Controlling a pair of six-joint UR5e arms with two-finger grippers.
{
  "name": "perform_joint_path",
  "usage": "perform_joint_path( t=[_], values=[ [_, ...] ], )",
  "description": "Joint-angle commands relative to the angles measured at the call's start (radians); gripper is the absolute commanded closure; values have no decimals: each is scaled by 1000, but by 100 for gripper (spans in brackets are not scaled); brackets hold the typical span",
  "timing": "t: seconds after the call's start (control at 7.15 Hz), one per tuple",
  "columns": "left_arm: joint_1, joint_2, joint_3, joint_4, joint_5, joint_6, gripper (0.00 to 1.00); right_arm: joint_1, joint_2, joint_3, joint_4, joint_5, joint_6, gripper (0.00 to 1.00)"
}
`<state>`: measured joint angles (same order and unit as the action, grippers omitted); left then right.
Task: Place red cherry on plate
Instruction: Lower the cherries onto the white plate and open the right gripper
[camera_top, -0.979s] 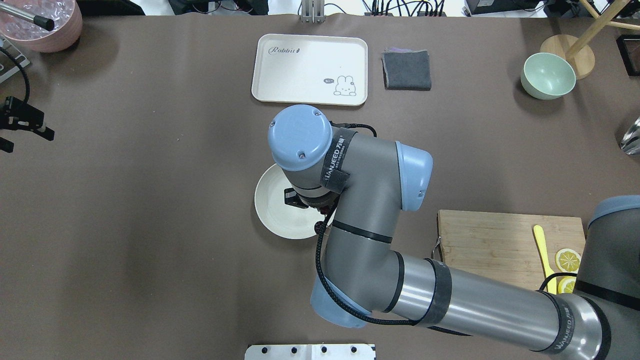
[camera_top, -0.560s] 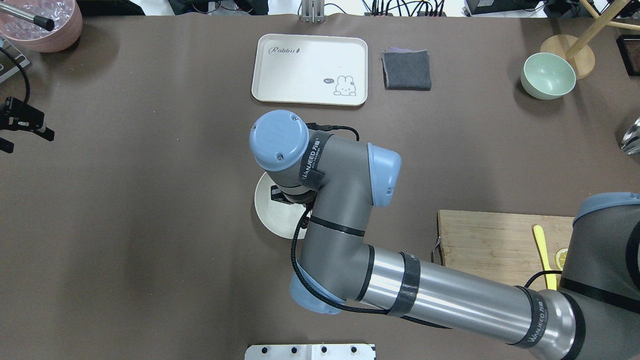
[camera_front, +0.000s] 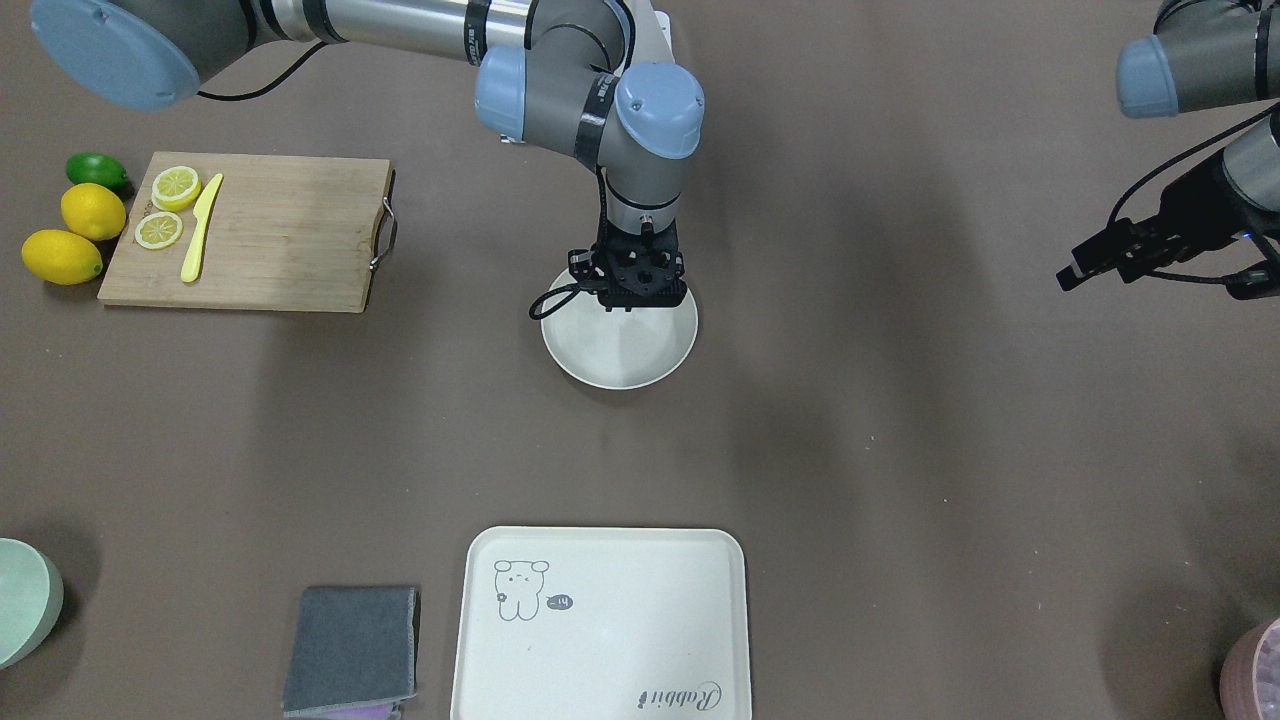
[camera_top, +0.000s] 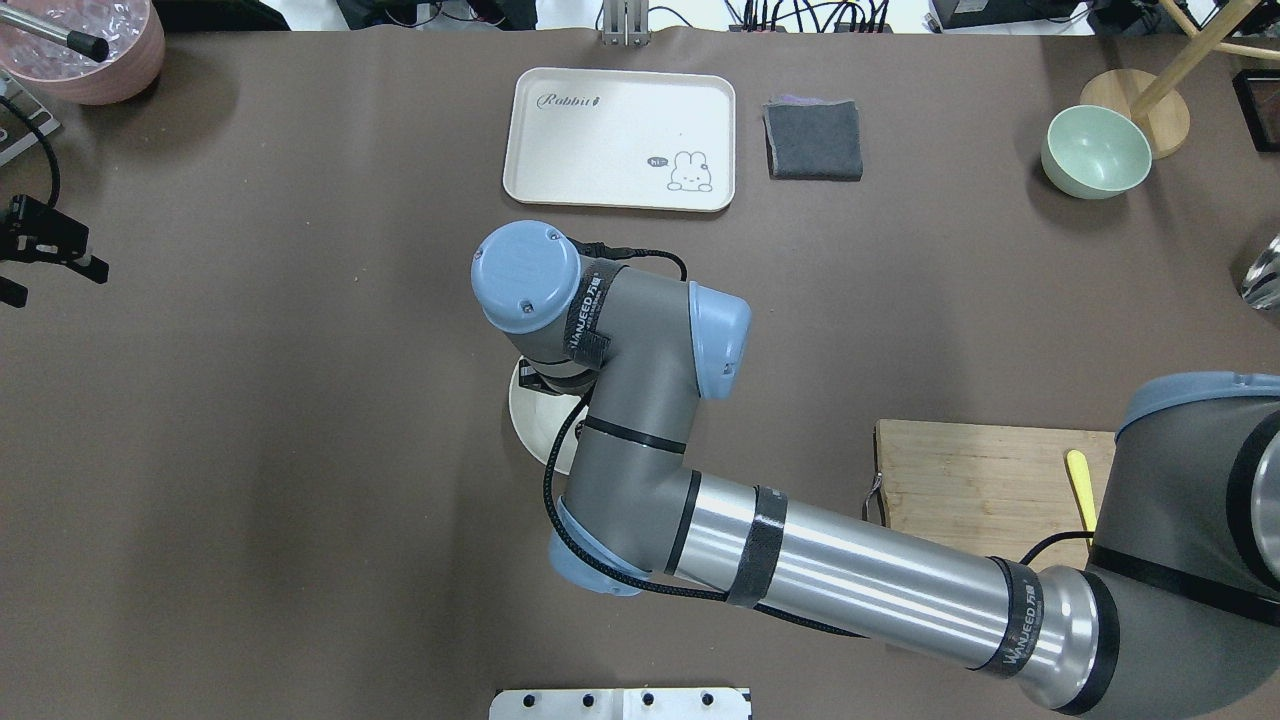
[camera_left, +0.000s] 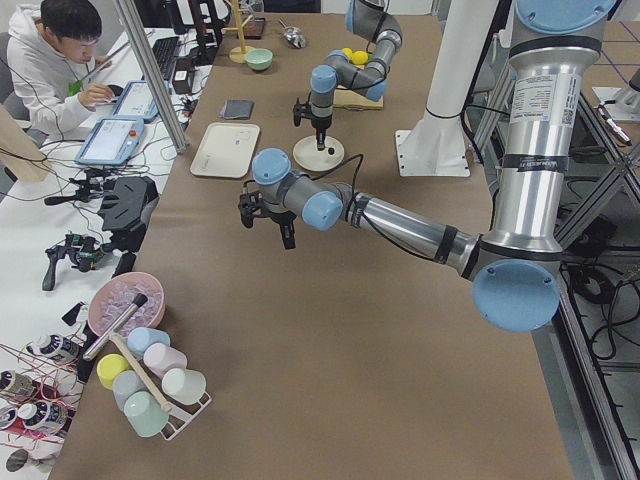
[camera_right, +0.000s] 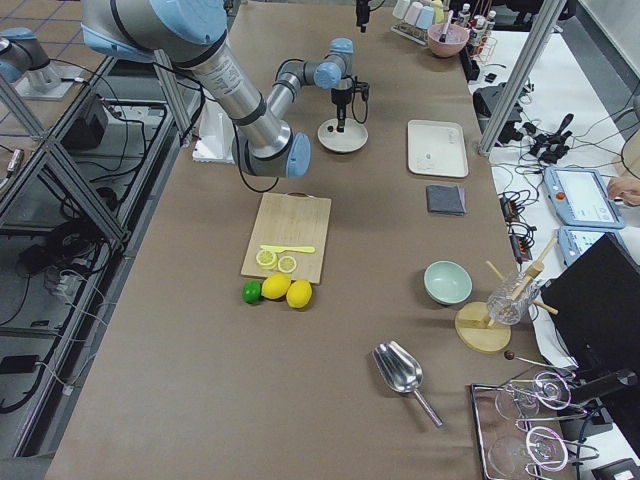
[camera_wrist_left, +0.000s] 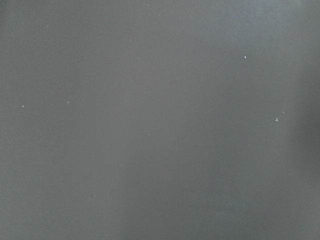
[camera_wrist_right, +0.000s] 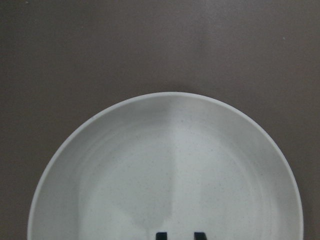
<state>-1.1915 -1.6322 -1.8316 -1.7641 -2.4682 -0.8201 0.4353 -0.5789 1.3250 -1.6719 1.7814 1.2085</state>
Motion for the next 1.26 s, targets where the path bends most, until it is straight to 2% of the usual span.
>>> perform_joint_path(
  t=[0.0,0.28,0.42,0.84,0.98,1.12],
  values=[
    [0,0,0,0,0,-1,4,3,1,-58,57,-11,9,100],
    [1,0,0,0,0,-1,4,5,-1,-63,58,-11,8,100],
    [1,0,0,0,0,-1,4,5,-1,-64,57,-11,8,1],
    [0,0,0,0,0,-1,5,7,1,-31,54,7,5,0],
    [1,0,0,0,0,-1,4,7,-10,14,47,31,8,0],
    [1,0,-1,0,0,-1,4,14,-15,87,-29,53,2,0]
  ],
)
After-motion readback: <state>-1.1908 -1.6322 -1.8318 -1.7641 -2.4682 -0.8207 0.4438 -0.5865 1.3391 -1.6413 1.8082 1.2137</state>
